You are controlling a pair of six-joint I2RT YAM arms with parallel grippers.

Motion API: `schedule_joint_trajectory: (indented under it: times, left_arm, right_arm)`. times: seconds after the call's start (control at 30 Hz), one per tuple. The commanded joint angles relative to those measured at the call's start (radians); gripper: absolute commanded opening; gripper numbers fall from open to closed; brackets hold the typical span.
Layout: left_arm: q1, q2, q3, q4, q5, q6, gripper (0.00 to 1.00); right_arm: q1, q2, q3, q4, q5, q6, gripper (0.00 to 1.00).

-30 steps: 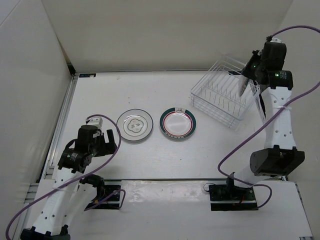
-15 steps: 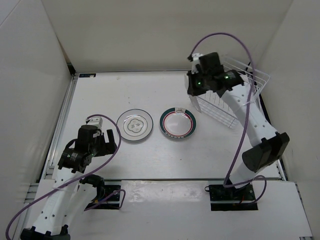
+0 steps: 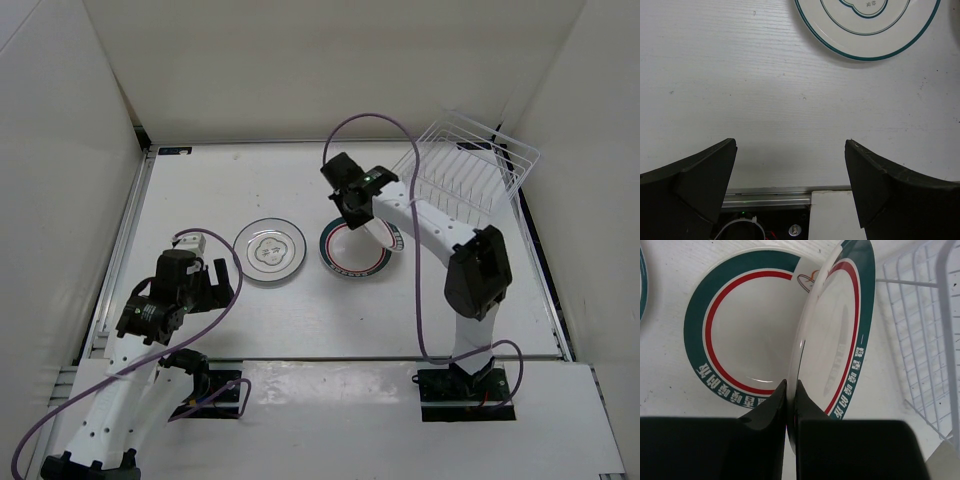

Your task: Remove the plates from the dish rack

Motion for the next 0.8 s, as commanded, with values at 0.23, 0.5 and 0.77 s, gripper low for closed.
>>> schedule_joint_trajectory:
  times: [0.23,0.5,0.77]
  left_arm:
    - [-0.005,-0.006,0.001,0.016,0.006,0.0,1.0]
    - [-0.005,-0.014,0.0,0.015,0.012,0.002,1.0]
    - [-0.003,-0.012,0.0,0.015,0.015,0.0,1.0]
  right_arm:
    - [0.104,0.127,0.106,0.038,0.165,0.154,0.0]
    - [0.135,0.22,0.13,0.047,0.105,0.238,0.0]
    - [0.218,0.246,0.151,0.012,0.344,0.228,0.0]
